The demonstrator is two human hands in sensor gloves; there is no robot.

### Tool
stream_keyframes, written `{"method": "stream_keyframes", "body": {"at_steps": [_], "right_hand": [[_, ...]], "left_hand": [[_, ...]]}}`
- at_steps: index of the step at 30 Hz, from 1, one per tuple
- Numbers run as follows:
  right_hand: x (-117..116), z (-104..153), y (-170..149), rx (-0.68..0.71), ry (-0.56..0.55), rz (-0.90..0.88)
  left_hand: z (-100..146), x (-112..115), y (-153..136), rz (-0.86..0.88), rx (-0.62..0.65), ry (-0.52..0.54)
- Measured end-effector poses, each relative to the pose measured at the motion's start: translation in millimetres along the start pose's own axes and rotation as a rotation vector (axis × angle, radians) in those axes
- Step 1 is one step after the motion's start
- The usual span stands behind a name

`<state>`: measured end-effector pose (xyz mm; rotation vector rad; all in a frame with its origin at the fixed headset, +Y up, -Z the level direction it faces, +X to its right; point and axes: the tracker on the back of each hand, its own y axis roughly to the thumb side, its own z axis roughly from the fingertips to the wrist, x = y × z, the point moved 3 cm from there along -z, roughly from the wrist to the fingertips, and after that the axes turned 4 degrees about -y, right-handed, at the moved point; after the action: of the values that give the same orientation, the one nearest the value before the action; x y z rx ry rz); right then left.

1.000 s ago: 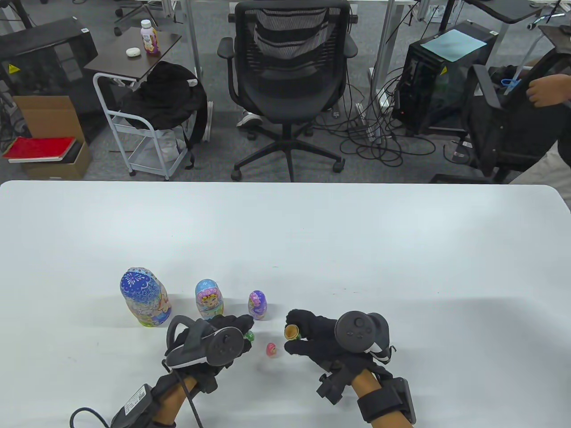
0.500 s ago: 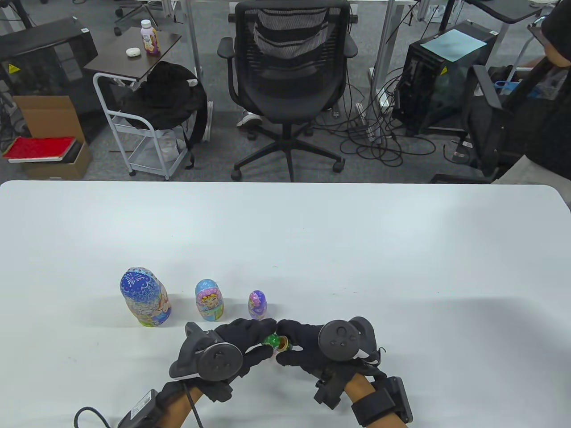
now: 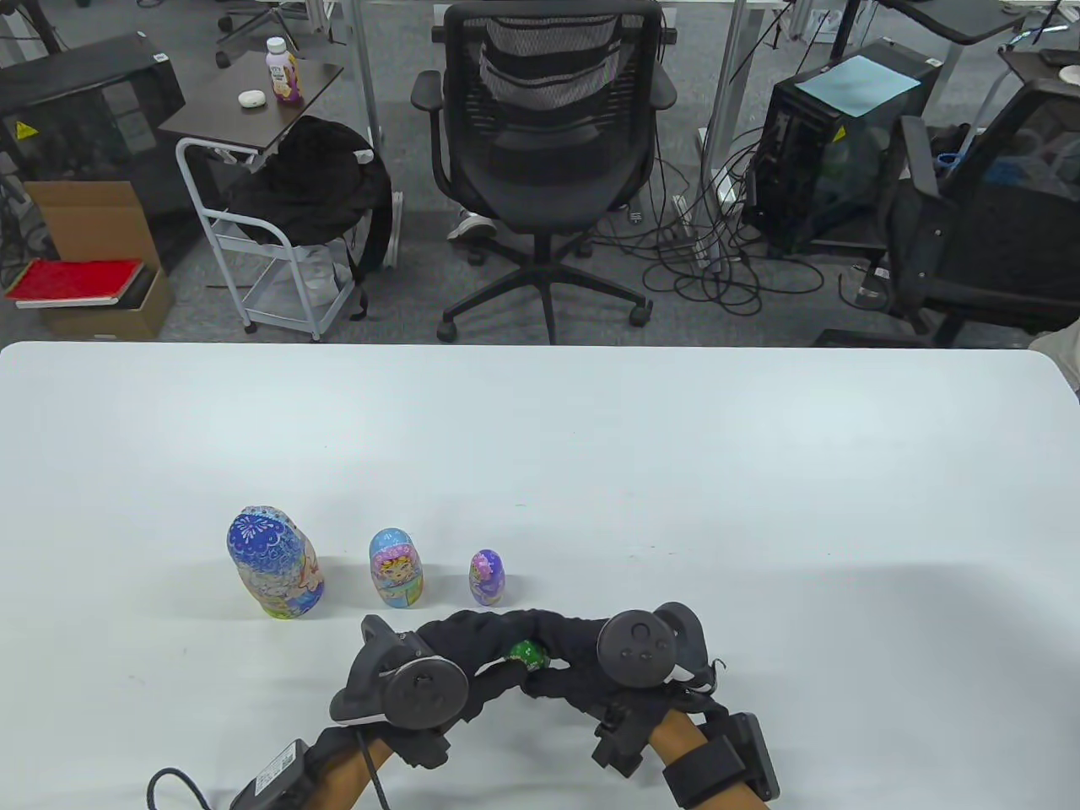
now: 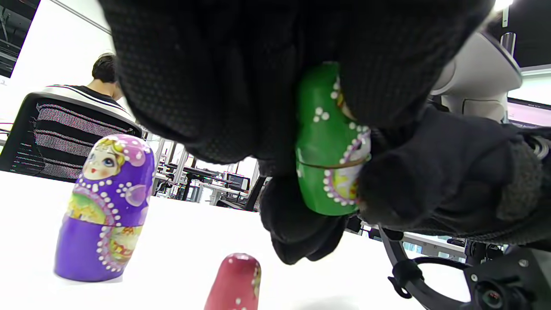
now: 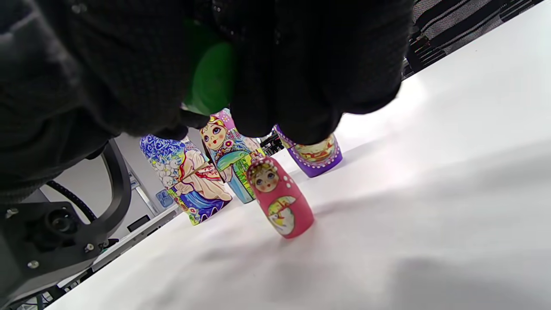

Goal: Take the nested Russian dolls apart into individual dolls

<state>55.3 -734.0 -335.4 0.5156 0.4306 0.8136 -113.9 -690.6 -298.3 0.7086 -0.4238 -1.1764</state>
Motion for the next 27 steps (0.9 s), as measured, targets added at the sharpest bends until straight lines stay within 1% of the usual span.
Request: {"method": "stream_keyframes", "body": {"at_steps": [2,3,6,13,16,20,23,25,27], "right_hand": [[0,0,0,0.000,0.003,-0.006],[0,0,3,0.008,0.002,0.036],[0,0,6,0.024,-0.005,0.073],[3,1,1,-0.008,-0.028,-0.057],[4,1,0,-0.011,-0.035,-0.081],[6,0,0,-0.020,-0.052,-0.126],[6,0,0,-0.019,-0.041,-0.133],[6,-2,2,-0.022,-0.002,-0.127],[10,-2,2,-0.020,-0.008,-0.092]], "left_hand": [[1,-1,-1,0.013,-0.002,0.008],[1,-1,-1,0.013,-0.005,0.008],[1,0,-1,0.016,-0.004,0.010],[1,-3,2,0.029,0.005,0.008],[2,-1,-2,0.083,-0.008,-0.006],[2,-2,-4,0.116,-0.010,0.011],[3,-4,-5,0.122,-0.008,0.017],[2,-6,-5,0.102,-0.006,0.028],[1,-10,-4,0.071,-0.009,0.039]]}}
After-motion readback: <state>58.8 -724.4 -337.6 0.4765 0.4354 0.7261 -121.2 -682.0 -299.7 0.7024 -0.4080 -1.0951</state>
